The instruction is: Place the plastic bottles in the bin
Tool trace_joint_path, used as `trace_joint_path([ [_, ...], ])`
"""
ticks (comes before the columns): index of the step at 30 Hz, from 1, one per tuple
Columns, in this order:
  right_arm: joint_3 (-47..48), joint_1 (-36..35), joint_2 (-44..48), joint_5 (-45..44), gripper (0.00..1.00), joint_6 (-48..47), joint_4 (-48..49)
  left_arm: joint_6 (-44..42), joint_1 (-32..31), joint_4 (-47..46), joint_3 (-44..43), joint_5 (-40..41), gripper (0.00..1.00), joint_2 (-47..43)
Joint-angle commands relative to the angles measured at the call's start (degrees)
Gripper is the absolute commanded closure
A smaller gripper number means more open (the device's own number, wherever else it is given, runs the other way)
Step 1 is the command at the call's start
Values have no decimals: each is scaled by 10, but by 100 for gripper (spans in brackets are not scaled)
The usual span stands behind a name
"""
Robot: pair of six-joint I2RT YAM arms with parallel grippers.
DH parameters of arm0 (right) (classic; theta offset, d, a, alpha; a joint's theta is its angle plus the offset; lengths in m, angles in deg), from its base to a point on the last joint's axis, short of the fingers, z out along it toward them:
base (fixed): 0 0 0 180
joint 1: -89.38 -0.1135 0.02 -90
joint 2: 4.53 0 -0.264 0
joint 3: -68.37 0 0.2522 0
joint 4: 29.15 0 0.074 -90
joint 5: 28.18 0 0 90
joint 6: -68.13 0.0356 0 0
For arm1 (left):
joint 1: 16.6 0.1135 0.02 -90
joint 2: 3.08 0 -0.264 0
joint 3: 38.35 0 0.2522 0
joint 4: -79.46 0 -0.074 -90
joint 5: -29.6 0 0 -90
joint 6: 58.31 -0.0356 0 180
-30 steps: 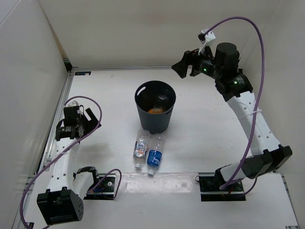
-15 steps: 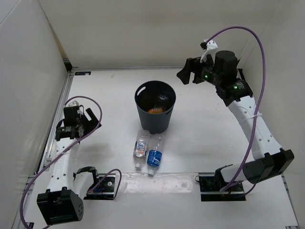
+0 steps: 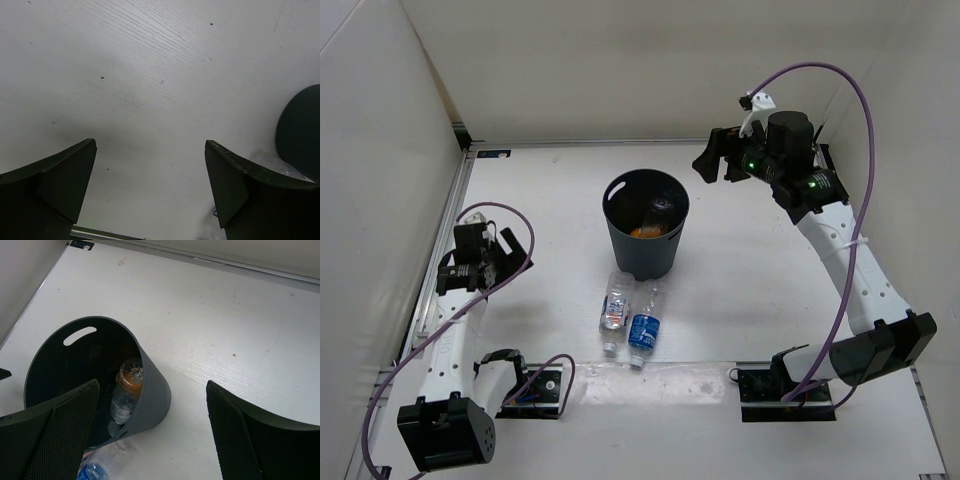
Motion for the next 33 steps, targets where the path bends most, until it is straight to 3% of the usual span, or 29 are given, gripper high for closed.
trace_joint_path([
  [1,-1,2,3,-6,11,15,3,-5,2,3,-5,-7,0,-8],
  [22,-6,22,-11,-20,11,43,-14,-18,2,11,-15,-5,0,-5],
  [25,-9,27,-9,-24,11,43,-20,-44,0,-27,-6,-61,0,-10],
  [32,-39,44,-4,-31,11,38,-24,-70,-71,-54,1,-129,0,-12],
  [33,-40,51,-4,-32,11,37,-26,-56,-104,-56,7,-133,0,-10],
])
